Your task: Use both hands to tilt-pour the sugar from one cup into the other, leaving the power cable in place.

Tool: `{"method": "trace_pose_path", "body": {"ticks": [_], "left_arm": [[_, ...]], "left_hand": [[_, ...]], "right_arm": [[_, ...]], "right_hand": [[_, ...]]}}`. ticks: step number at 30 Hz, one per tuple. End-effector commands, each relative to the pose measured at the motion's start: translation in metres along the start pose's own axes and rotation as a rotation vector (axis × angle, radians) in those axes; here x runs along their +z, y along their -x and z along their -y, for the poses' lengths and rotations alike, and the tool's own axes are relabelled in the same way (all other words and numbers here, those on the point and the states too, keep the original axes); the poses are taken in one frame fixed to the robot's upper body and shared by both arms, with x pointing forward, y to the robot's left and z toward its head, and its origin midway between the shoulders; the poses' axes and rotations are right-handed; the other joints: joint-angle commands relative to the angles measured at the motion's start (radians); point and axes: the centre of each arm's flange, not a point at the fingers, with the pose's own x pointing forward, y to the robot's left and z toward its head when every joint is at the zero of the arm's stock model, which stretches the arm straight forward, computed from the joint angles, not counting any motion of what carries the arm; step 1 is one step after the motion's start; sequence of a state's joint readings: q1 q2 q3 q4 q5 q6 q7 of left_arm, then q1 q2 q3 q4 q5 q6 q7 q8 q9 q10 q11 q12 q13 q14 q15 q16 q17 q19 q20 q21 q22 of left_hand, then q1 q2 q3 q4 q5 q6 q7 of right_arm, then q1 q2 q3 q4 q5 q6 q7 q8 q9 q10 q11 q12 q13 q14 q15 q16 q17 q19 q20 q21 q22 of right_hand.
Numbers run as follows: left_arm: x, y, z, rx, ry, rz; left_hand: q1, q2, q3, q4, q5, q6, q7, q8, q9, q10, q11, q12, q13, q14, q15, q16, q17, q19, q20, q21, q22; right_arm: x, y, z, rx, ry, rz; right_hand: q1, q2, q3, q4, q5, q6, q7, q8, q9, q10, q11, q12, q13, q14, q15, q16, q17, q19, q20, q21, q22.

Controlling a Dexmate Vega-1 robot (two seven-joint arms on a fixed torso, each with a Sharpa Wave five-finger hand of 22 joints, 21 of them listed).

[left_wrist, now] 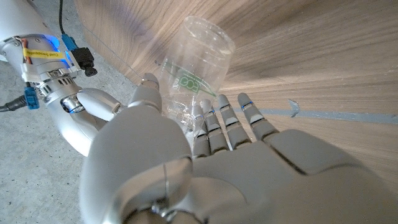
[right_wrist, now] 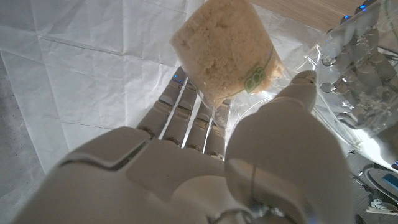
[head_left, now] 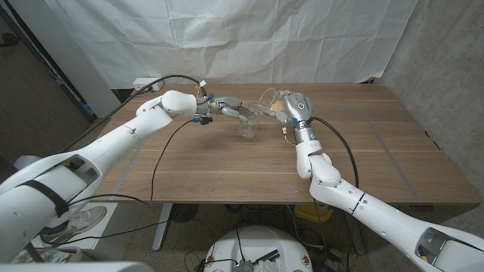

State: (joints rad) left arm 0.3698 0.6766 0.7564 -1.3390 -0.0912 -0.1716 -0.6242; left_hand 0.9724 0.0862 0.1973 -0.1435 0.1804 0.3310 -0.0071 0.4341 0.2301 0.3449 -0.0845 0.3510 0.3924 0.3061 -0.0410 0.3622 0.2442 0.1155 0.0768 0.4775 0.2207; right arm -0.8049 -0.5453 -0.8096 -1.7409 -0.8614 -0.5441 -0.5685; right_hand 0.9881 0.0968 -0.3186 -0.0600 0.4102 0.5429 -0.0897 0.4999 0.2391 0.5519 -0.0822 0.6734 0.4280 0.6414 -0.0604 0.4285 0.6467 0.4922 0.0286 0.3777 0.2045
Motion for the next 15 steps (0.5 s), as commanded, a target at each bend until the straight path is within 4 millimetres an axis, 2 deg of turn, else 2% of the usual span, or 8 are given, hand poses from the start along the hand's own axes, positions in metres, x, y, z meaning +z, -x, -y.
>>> {"method": "trace_pose_path", "body": {"ticks": [1,5,15], "left_arm": [[-0.0153,0.0032,-0.0067,0.122,-0.025,-0.06],[-0.0144,0.0055,-0.0057,0.196,-0.065,-0.078],[-0.0067,0.0047,-0.0043,0.182,-0.083,-0.084]], "left_hand": [[0.006,0.002,0.003,-0.003,0.003,0.018,0.003,0.007,0.002,0.008,-0.005,0.005,0.005,0.013,-0.036,0.004,0.002,0.011,-0.007,0.008,0.002],[0.008,0.002,0.003,-0.005,0.003,0.017,0.003,0.006,0.002,0.008,-0.011,0.005,0.006,0.014,-0.036,0.005,0.003,0.013,-0.003,0.01,0.001],[0.01,0.0,0.002,-0.006,0.002,0.018,0.0,0.007,0.003,0.007,-0.013,0.003,0.007,0.013,-0.037,0.005,0.003,0.013,-0.003,0.012,0.001]], "right_arm": [[-0.0111,-0.0041,0.0047,-0.03,-0.018,-0.031],[-0.0132,-0.0041,0.0059,-0.03,-0.026,-0.035],[-0.0142,0.003,0.0098,-0.044,-0.024,-0.031]], "right_hand": [[0.003,0.011,0.004,0.013,0.004,0.01,-0.008,0.006,0.004,0.006,-0.002,0.005,0.001,0.009,-0.134,-0.007,0.005,0.0,0.0,0.008,0.003],[0.002,0.011,0.003,0.014,0.004,0.008,-0.008,0.006,0.004,0.006,-0.002,0.005,0.0,0.009,-0.135,-0.01,0.006,-0.001,-0.001,0.008,0.003],[-0.001,0.01,0.003,0.018,0.004,0.009,-0.008,0.007,0.003,0.005,0.001,0.006,0.0,0.012,-0.137,-0.017,0.012,-0.001,0.0,0.01,0.003]]}}
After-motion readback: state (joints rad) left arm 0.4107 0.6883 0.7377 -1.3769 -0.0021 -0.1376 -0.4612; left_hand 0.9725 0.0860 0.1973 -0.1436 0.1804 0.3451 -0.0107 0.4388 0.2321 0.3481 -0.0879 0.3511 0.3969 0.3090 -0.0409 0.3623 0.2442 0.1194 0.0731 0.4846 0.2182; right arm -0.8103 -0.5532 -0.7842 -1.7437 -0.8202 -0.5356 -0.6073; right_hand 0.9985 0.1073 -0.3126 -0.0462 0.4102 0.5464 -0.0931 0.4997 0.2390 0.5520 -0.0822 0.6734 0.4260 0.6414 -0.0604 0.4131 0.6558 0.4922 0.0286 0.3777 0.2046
